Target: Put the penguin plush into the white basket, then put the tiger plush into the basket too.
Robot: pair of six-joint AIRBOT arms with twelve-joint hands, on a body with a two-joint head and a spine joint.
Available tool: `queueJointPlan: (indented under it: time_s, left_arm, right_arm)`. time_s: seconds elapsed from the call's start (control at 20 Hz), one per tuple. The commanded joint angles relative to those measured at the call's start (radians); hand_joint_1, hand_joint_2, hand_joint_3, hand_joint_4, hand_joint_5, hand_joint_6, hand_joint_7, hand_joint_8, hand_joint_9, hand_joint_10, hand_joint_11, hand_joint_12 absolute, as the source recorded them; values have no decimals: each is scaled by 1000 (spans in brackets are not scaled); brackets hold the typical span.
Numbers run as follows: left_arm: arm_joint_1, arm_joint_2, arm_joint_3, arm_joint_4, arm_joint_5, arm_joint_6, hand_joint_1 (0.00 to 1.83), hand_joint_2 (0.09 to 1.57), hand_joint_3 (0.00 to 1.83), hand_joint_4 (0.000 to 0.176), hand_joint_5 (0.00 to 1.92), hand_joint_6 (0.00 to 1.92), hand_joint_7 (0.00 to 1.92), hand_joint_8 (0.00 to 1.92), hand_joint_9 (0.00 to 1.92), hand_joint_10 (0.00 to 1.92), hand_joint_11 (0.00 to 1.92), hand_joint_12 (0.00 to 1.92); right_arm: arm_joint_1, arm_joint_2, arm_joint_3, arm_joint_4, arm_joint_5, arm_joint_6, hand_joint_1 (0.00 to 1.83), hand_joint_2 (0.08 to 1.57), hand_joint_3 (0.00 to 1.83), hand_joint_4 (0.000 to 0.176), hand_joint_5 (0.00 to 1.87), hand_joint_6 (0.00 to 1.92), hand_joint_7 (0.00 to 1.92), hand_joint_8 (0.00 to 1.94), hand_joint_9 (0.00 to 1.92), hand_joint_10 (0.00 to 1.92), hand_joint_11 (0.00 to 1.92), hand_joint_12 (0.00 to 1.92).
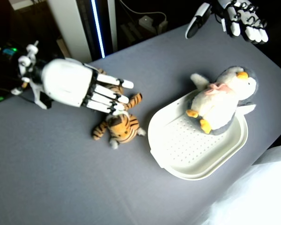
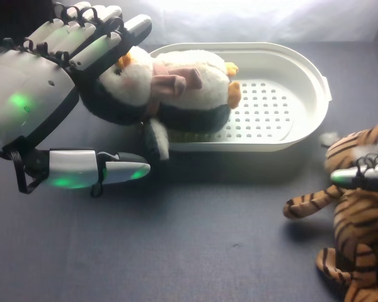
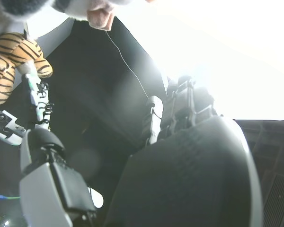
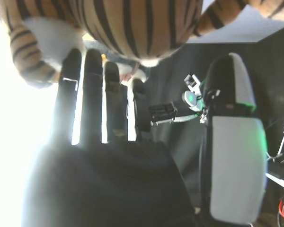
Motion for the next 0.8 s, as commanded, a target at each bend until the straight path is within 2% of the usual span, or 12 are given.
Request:
queueJointPlan:
  time_s: [0.0, 0.05, 0.1, 0.15, 0.2, 0.25, 0.35, 0.4, 0.45, 0.5, 0.7, 0.75]
  left_arm:
    - [-11, 3, -4, 15, -124, -4, 598, 851, 25, 176, 0, 0, 0, 0, 0, 0, 0, 0]
    - [-11, 3, -2, 17, -109, -4, 598, 854, 25, 176, 0, 0, 0, 0, 0, 0, 0, 0]
    - [-10, 4, -2, 18, -105, -4, 570, 864, 28, 176, 0, 0, 0, 0, 0, 0, 0, 0]
    - [-10, 4, -3, 18, -107, -4, 544, 882, 35, 176, 0, 0, 0, 0, 0, 0, 0, 0]
    - [-10, 3, -4, 18, -113, -4, 561, 888, 35, 176, 0, 0, 0, 0, 0, 0, 0, 0]
    - [-10, 3, -4, 18, -115, -4, 570, 894, 37, 176, 0, 0, 0, 0, 0, 0, 0, 0]
    - [-10, 3, -4, 18, -119, -4, 602, 904, 37, 176, 0, 0, 0, 0, 0, 0, 0, 0]
    - [-9, 4, -5, 18, -120, -6, 616, 910, 37, 176, 0, 0, 0, 0, 0, 0, 0, 0]
    - [-7, 4, -5, 18, -122, -7, 622, 913, 38, 176, 0, 0, 0, 0, 0, 0, 0, 0]
    - [-5, 4, -5, 18, -123, -9, 623, 913, 37, 176, 0, 0, 0, 0, 0, 0, 0, 0]
    - [-3, 2, -5, 17, -130, -16, 593, 913, 31, 176, 0, 0, 0, 0, 0, 0, 0, 0]
    - [-3, 1, -5, 17, -132, -17, 580, 915, 30, 176, 0, 0, 0, 0, 0, 0, 0, 0]
  right_arm:
    - [6, -6, 6, 22, 32, 2, 1315, 1097, 2, 0, 719, 22, 786, 37, 861, 1201, 835, 1411]
    - [6, -7, 6, 28, 30, -2, 1333, 1172, 0, 0, 840, 5, 801, 1036, 813, 1418, 847, 1458]
    - [6, -7, 6, 31, 28, -5, 1235, 1201, 0, 0, 845, 821, 796, 1366, 864, 1382, 858, 1396]
    - [6, -7, 6, 37, 27, -13, 1445, 1163, 0, 0, 814, 1084, 798, 1445, 814, 1314, 784, 1353]
    - [7, -6, 7, 43, 26, -23, 1488, 1136, 0, 0, 853, 965, 787, 1258, 932, 1185, 836, 1499]
    - [9, -6, 7, 45, 26, -26, 1393, 1138, 0, 0, 901, 922, 818, 1216, 964, 1253, 880, 1318]
    - [18, -6, 8, 48, 26, -36, 1256, 1144, 0, 0, 1040, 767, 847, 1353, 930, 1323, 922, 1481]
    - [28, -5, 8, 48, 29, -41, 1239, 1139, 1, 0, 1032, 820, 867, 1290, 937, 1287, 913, 1455]
    - [43, -3, 11, 48, 47, -43, 1347, 1114, 0, 0, 1011, 855, 919, 1011, 973, 1272, 898, 1326]
    - [57, 1, 12, 48, 72, -43, 1466, 1102, 0, 0, 983, 898, 933, 856, 995, 1112, 826, 1483]
    - [110, 4, -2, 108, 268, -98, 1359, 1173, 4, 0, 860, 1217, 778, 1045, 870, 1358, 900, 1297]
    - [123, 4, -3, 129, 321, -107, 1455, 1157, 0, 0, 844, 1160, 799, 947, 879, 1250, 846, 1586]
